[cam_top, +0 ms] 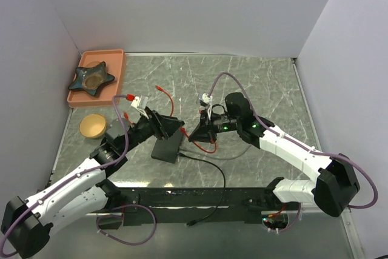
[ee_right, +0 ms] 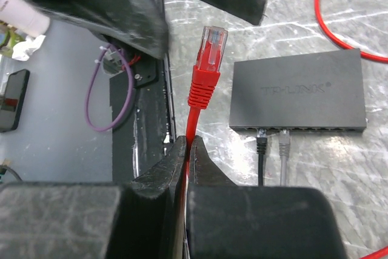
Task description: Insert the plug into the switch port
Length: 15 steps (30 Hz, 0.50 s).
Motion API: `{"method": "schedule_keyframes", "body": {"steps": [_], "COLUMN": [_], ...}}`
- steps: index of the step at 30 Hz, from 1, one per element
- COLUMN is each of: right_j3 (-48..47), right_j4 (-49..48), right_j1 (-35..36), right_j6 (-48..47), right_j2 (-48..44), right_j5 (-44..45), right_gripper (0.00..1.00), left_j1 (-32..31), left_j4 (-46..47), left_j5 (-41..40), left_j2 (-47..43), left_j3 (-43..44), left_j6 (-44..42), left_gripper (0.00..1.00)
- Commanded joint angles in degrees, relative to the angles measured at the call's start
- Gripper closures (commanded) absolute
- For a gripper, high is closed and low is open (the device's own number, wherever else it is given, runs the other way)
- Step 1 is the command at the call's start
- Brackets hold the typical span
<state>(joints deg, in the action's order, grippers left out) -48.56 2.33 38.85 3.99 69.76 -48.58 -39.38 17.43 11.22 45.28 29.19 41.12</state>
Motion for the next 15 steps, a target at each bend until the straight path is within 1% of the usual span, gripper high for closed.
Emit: {"method": "schedule_keyframes", "body": {"steps": [1,2,6,11,12,13,14,15], "right_j3": [0.65,0.74,0.92,1.27,1.36,1.27,1.1,0.92], "right_j4": [-4.43,-4.61,-4.61,-5.58,-5.84,-5.84,-5.67,-5.41], "right_j1": [0.17,0.17,0.17,0.08,0.08,0.08,0.08,0.08], "right_j6": [0.41,0.49,0.76,1.55,1.64,1.64,1.64,1.46], "right_j2": [-2.43,-2.61,-3.13,-4.19,-4.19,-4.19,-3.84,-3.66], "right_j5": [-2.92,-3.27,-3.63,-3.28,-3.45,-3.63,-3.8,-3.81], "right_gripper": [1.0,1.0,1.0,1.0,1.0,1.0,1.0,1.0], "left_j1": [0.44,0.53,0.53,0.53,0.61,0.62,0.53,0.53], "left_j4": [5.86,6.38,8.49,9.9,10.16,10.95,10.96,11.04], "left_j5": [3.01,3.45,4.77,6.7,7.32,7.41,7.5,7.41], "left_j2": [0.69,1.04,2.09,3.41,3.5,3.68,3.85,3.94], "left_j3": [-0.8,-0.89,-1.15,-0.98,-1.06,-1.06,-1.06,-0.89], "left_j6": [0.01,0.27,0.71,1.06,1.15,1.33,1.5,1.68], "left_gripper": [0.47,0.5,0.52,0.51,0.59,0.7,0.83,0.99]}}
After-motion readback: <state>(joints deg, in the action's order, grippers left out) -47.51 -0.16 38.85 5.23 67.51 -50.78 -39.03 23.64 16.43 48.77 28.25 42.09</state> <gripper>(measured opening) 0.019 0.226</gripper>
